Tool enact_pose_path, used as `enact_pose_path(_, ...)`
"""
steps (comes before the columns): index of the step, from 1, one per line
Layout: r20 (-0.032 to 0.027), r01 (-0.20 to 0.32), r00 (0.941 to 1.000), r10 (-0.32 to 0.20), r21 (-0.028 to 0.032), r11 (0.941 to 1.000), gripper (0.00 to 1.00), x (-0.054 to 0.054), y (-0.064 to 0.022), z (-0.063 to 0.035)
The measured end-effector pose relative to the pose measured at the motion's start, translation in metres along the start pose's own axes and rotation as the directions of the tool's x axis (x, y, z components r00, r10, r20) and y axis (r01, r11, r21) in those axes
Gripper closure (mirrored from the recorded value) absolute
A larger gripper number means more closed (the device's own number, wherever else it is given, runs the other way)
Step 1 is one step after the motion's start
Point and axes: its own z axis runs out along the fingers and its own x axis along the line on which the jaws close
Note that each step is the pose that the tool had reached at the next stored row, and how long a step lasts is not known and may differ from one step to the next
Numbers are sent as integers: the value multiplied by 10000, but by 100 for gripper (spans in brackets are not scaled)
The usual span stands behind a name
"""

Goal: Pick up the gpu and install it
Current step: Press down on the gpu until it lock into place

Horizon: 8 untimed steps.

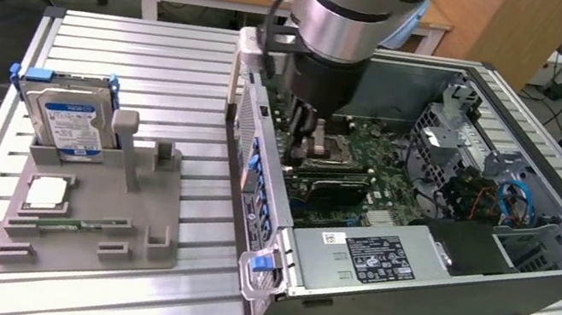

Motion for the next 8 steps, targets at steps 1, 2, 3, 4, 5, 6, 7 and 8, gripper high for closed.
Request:
enact_pose_path(1,1,-2,10000,2,0,10000,89,3,45,0)
enact_pose_path(2,0,-2,10000,2,-2,10000,89,4,63,-1)
enact_pose_path(3,1,-1,10000,1,1,10000,89,4,64,-1)
enact_pose_path(4,0,-1,10000,1,0,10000,89,4,64,0)
enact_pose_path(5,2,0,10000,0,1,10000,89,4,63,5)
enact_pose_path(6,7,-1,10000,1,0,10000,89,4,62,16)
enact_pose_path(7,9,-12,10000,12,-7,10000,89,5,63,29)
enact_pose_path(8,5,-36,10000,36,-57,10000,89,5,62,33)
